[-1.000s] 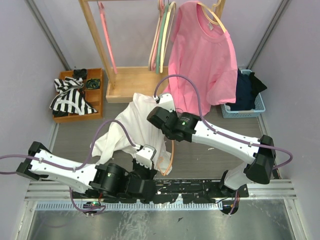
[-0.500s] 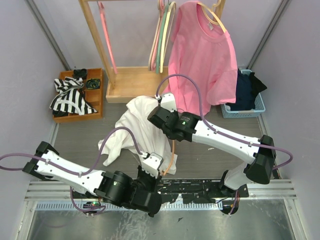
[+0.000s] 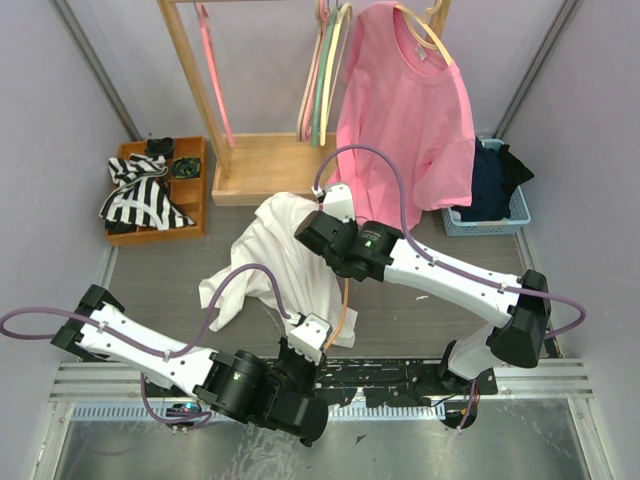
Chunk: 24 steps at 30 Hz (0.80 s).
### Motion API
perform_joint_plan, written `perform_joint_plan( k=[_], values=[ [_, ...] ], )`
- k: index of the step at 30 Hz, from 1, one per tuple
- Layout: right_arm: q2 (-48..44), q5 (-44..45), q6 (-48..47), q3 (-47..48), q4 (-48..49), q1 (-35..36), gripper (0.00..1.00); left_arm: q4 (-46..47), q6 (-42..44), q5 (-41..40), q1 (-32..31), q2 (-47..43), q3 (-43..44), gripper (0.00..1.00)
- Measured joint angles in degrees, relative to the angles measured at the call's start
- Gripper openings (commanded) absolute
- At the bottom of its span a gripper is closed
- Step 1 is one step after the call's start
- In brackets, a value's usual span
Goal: Place the t-shirt on the hanger
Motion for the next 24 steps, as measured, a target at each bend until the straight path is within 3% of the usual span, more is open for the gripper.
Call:
perform_joint_plan(
  k=[18,24],
  values=[
    [1.18,0.07,0.85,0.07,-0.09,0.09,0.01,0.70,6.58,-1.27,0.13,2.75,4.70,0.00],
    [-2.08,1.09,-1.51,-4.98,6.62,1.66,0.01,2.29,9.05,1.79,2.56,3.17,5.29,0.00]
  ],
)
